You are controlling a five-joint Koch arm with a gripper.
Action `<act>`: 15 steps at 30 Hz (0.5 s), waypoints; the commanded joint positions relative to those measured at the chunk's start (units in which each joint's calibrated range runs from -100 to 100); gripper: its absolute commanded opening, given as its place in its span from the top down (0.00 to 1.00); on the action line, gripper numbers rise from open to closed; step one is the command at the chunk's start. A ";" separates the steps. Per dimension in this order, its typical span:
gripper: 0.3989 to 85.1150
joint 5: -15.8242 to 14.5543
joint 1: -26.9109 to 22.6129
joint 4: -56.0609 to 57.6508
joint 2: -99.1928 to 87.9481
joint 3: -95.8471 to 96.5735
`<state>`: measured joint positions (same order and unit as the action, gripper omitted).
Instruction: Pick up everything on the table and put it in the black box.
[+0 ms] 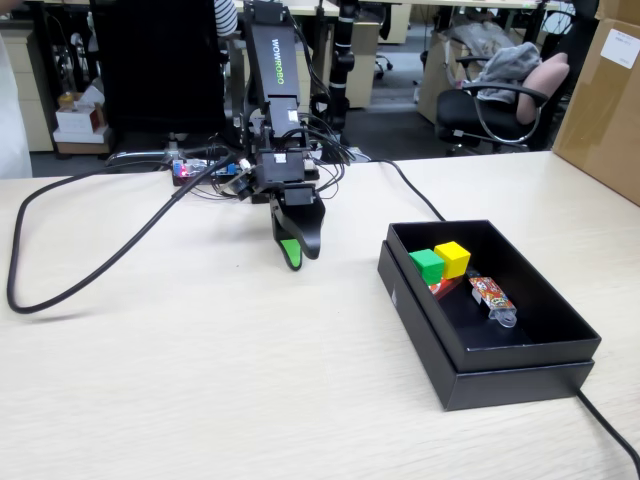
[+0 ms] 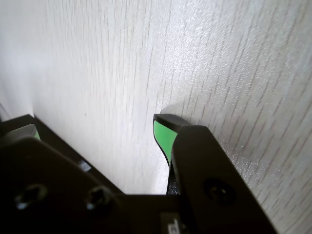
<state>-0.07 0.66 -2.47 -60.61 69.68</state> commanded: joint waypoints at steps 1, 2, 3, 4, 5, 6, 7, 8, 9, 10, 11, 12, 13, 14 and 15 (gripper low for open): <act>0.44 -0.20 0.00 -4.49 -3.82 0.58; 0.43 -0.29 0.00 -4.92 -4.05 1.31; 0.43 -0.39 0.00 -5.18 -4.28 1.76; 0.42 -0.54 0.00 -5.18 -4.39 2.12; 0.42 -0.54 0.10 -5.27 -4.62 2.40; 0.42 -0.59 0.24 -5.27 -4.85 2.67; 0.41 -0.54 0.29 -5.35 -5.20 3.85; 0.41 -0.54 0.29 -5.44 -5.31 4.66; 0.41 -0.54 0.29 -5.52 -5.43 5.39; 0.41 -0.59 0.29 -5.87 -5.66 6.11; 0.41 -0.54 0.29 -9.07 -5.66 8.11; 0.41 -0.59 0.29 -10.79 -5.66 9.10; 0.41 -0.59 0.29 -12.00 -5.66 9.83; 0.41 -0.63 0.29 -12.52 -5.66 10.19; 0.41 -0.83 0.29 -12.52 -5.66 10.65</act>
<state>-0.37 0.95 -12.91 -65.29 80.27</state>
